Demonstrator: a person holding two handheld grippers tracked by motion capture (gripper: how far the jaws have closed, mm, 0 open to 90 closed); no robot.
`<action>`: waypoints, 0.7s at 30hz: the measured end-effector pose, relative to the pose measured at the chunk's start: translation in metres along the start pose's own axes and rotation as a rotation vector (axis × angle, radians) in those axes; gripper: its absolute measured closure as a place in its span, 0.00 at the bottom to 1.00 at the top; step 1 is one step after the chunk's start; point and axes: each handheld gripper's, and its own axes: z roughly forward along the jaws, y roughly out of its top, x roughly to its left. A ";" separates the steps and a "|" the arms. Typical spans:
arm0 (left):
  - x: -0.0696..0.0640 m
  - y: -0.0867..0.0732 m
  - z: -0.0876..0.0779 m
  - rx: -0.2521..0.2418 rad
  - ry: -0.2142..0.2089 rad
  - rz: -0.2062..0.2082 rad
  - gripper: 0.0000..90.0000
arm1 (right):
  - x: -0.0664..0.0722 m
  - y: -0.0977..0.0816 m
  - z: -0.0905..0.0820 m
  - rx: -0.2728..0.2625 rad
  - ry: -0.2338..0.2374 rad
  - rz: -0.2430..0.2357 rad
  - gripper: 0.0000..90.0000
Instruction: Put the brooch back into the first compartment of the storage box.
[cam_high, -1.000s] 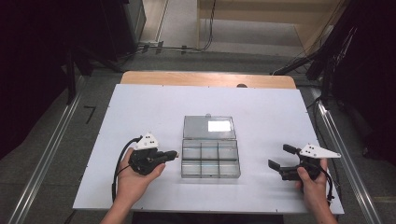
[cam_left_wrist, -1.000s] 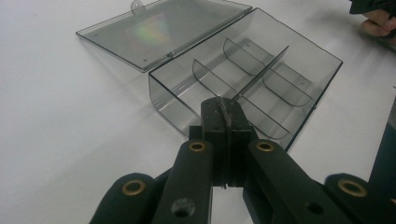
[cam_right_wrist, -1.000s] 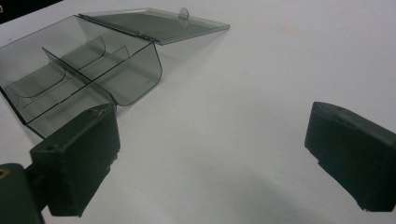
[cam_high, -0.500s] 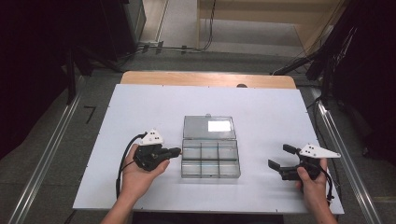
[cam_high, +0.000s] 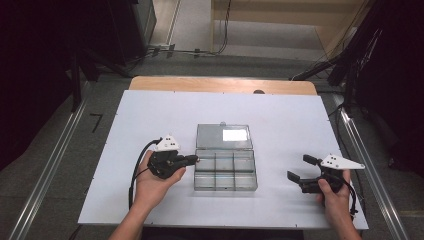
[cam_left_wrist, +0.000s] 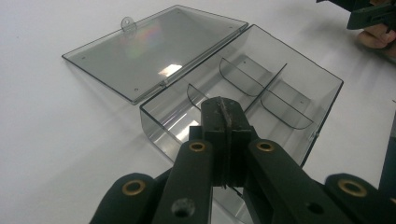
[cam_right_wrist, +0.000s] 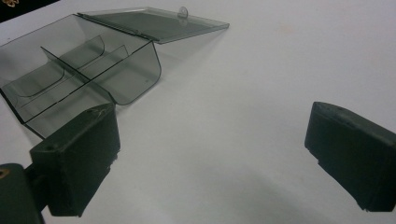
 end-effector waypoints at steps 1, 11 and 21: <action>0.000 0.001 0.001 0.000 -0.003 0.000 1.00 | 0.000 0.000 0.000 0.000 0.000 0.000 0.02; 0.001 0.007 0.009 0.002 -0.012 0.001 1.00 | 0.000 0.000 0.000 -0.001 0.002 -0.004 0.02; 0.004 0.009 0.019 0.013 -0.018 -0.003 1.00 | -0.001 0.000 0.000 -0.003 0.002 -0.001 0.02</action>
